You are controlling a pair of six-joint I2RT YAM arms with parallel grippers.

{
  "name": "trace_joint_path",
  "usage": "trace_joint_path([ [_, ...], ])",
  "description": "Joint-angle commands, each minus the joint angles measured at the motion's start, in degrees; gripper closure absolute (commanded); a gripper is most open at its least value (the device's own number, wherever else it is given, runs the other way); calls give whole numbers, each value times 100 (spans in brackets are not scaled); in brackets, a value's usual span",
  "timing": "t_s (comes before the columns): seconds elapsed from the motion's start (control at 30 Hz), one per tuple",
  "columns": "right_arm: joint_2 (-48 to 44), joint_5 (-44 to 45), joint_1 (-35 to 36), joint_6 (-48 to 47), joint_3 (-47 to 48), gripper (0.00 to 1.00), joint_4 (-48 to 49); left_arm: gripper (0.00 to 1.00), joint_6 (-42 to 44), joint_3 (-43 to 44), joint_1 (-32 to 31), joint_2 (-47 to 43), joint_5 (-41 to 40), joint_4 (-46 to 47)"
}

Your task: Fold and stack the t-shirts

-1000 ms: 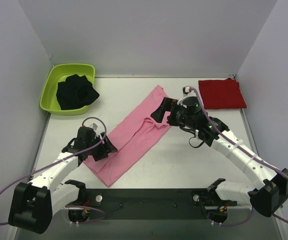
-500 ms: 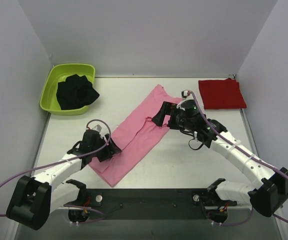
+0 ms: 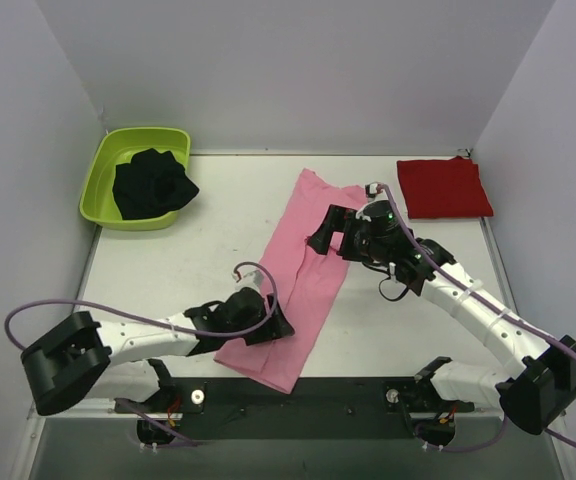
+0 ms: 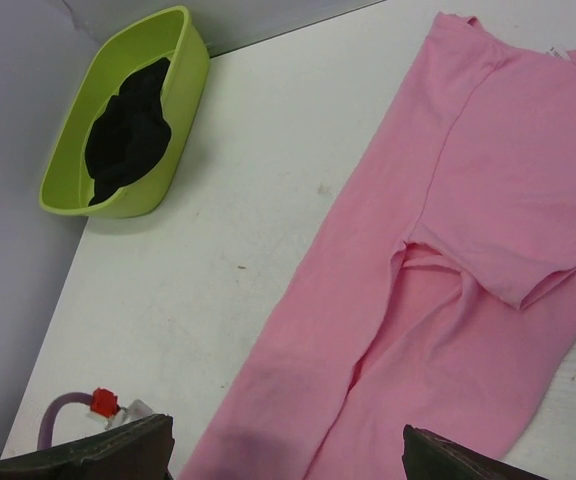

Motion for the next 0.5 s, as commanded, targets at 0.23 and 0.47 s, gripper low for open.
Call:
trace_joint_path([
  [0.23, -258, 22, -463, -95, -165, 0, -214, 27, -103, 2298, -1371, 2485, -183, 869],
  [0.47, 119, -286, -1070, -131, -288, 0, -4, 26, 397, 2836, -1379, 1696, -270, 211],
])
